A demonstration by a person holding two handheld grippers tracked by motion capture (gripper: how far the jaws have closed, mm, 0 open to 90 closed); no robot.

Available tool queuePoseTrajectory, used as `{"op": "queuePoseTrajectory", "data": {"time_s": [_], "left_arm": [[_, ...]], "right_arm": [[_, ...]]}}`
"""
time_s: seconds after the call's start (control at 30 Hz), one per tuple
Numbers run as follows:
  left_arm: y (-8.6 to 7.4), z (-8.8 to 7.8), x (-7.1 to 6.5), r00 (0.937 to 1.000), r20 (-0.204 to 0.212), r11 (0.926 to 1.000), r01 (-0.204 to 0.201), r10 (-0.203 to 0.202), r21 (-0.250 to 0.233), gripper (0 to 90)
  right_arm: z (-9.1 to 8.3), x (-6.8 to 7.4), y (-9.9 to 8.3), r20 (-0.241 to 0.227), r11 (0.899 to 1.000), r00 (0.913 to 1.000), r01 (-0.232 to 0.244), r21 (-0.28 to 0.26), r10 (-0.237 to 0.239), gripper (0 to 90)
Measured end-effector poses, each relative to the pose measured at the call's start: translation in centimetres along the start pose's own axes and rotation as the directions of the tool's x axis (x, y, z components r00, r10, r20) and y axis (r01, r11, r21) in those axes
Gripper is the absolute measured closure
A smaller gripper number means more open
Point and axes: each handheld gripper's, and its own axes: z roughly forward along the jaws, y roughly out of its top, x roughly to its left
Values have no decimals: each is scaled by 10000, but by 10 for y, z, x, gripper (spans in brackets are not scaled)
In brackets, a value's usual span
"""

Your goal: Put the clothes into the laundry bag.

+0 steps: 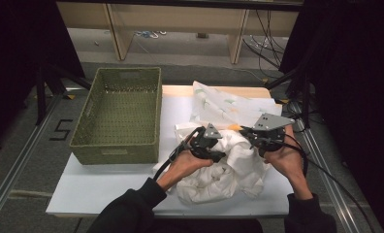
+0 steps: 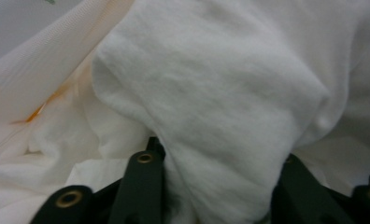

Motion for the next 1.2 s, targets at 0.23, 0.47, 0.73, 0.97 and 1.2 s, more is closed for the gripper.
{"op": "queuePoseTrajectory", "data": {"time_s": [0.23, 0.47, 0.73, 0.97, 1.2], "left_arm": [[8, 44, 28, 9875, -1094, 9927, 1171, -1134, 280, 714], [7, 22, 36, 9864, -673, 9871, 1534, -1502, 462, 383], [-5, -15, 7, 9977, 306, 9975, 600, -611, 367, 157], [4, 17, -6, 9952, 710, 9973, 656, -679, 342, 139], [15, 36, 10, 9981, -471, 9991, 404, -399, 104, 722]], "right_arm": [[-12, 4, 6, 90, 9997, 9998, 193, -126, -192, 900], [-7, 2, 1, -25, 9999, 9999, 103, 62, -102, 900], [-4, -2, -2, 100, 9998, 9999, -88, 164, 86, 900], [-2, -1, -2, 37, 9998, 10000, 92, 164, -92, 900], [-7, -4, -2, 168, 10000, 9999, -24, 33, 23, 900]]}}
